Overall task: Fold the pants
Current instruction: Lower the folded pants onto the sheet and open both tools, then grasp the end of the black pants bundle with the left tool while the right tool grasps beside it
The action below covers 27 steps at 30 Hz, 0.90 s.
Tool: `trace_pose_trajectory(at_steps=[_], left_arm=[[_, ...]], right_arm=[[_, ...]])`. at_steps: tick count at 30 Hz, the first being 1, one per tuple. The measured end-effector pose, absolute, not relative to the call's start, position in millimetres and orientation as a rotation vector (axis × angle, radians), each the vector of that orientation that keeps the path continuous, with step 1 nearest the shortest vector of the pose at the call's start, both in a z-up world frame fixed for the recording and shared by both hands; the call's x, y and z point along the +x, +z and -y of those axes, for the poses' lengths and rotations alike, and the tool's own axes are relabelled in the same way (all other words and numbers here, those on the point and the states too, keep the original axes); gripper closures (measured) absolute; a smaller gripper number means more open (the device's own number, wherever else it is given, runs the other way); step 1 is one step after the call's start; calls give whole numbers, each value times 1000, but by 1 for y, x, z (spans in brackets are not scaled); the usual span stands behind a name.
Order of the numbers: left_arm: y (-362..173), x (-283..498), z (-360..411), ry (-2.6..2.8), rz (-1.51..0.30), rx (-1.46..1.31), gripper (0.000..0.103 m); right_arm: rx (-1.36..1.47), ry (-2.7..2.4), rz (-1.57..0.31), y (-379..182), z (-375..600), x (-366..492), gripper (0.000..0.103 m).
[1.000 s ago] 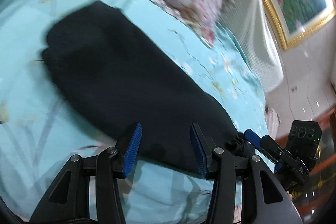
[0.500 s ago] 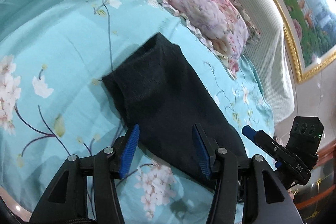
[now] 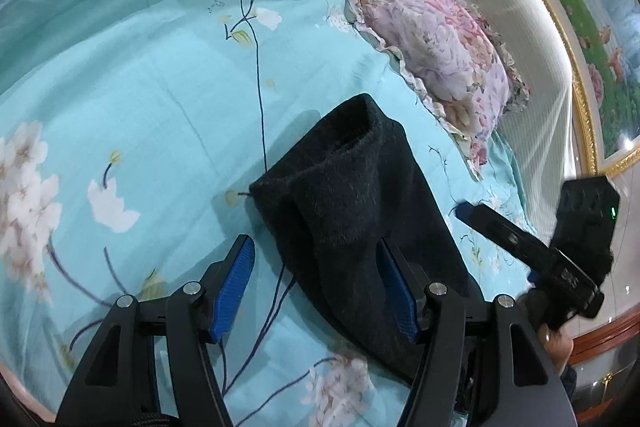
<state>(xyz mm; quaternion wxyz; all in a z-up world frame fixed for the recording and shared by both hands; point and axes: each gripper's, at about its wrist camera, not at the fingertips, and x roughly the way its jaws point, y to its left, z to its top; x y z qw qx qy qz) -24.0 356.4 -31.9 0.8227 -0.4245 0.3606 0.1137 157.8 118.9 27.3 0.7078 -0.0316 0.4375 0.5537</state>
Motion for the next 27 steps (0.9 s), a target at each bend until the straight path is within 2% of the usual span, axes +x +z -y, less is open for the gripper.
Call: trace_pose_trajectory(at_steps=[7,10,11,12,13,16,20,27], left_arm=[[-36,-11,-360,244,-764,-898,40],[-36,-5,-359,251,-759,-881,43],[-36,-3,-359,255,-758,-873,51],[-36,-2,-359,257,-758,-873,60],[-36,-2,-360,249,-755,-885,62],[-35,-2,-361,223,-741,-902,70],[-20,-3,-351,208,-712,-862,75],[19,-4,-323,129,-652,-804,77]], right_arm=[[-216,1332,-1039,9,-181,172,46],[-236,1367,-1078,0,-202,175,46],[-237,1378,-1086,-2,-207,175,46],[-240,1381,-1091,-4,-210,175,50],[-247,1382,-1092,-5,-214,174,64],[-254,1383,-1060,-1,-211,168,74],[-226,1390,-1031,9,-197,166,80],[-154,1390,-960,42,-163,159,82]])
